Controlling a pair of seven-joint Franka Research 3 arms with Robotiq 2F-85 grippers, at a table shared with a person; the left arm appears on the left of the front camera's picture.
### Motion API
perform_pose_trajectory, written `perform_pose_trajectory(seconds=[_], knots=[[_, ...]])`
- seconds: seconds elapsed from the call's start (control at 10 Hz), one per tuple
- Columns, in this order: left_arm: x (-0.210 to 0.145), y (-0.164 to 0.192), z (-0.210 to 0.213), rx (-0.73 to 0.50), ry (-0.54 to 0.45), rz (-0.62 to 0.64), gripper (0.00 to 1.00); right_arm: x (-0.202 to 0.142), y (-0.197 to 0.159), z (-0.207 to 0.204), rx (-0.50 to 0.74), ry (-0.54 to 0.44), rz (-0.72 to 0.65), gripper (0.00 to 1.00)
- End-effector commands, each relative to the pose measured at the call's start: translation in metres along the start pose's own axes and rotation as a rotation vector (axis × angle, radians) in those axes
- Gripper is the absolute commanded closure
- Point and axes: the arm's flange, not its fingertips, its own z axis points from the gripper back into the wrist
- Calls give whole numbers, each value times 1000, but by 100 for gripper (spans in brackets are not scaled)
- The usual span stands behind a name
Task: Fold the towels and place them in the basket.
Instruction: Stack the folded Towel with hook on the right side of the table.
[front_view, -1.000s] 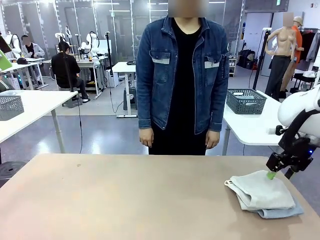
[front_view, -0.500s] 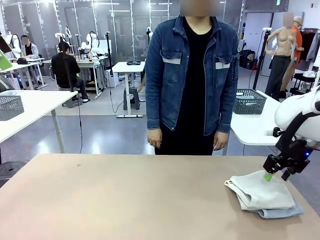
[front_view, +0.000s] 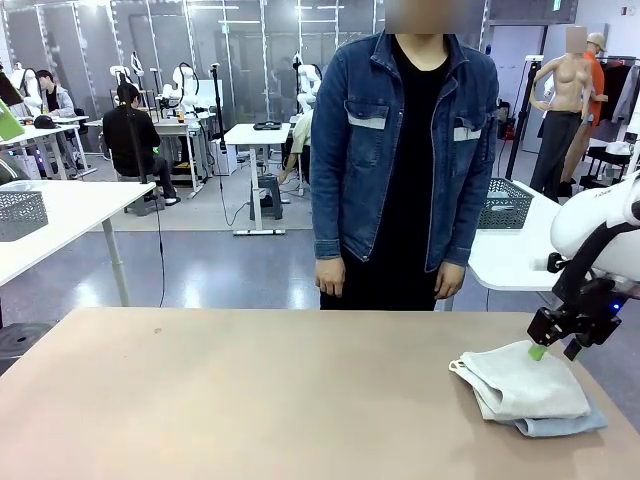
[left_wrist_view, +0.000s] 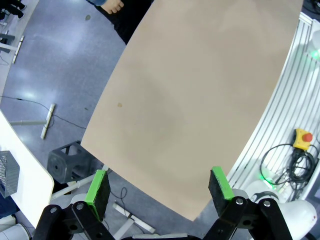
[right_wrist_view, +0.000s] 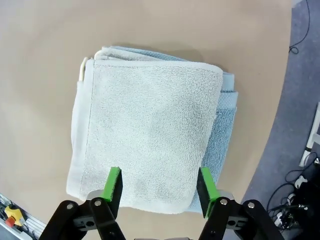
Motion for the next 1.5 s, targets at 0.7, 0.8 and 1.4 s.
perform_pose_trajectory(seconds=[0.7, 0.8, 1.4], knots=[[-2, -2, 0, 14, 5, 0, 0, -99, 51, 247, 98, -58, 206, 25], [-2, -2, 0, 14, 5, 0, 0, -113, 64, 287, 92, -79, 216, 25], [-2, -2, 0, 14, 5, 0, 0, -190, 163, 399, -72, -264, 414, 25]])
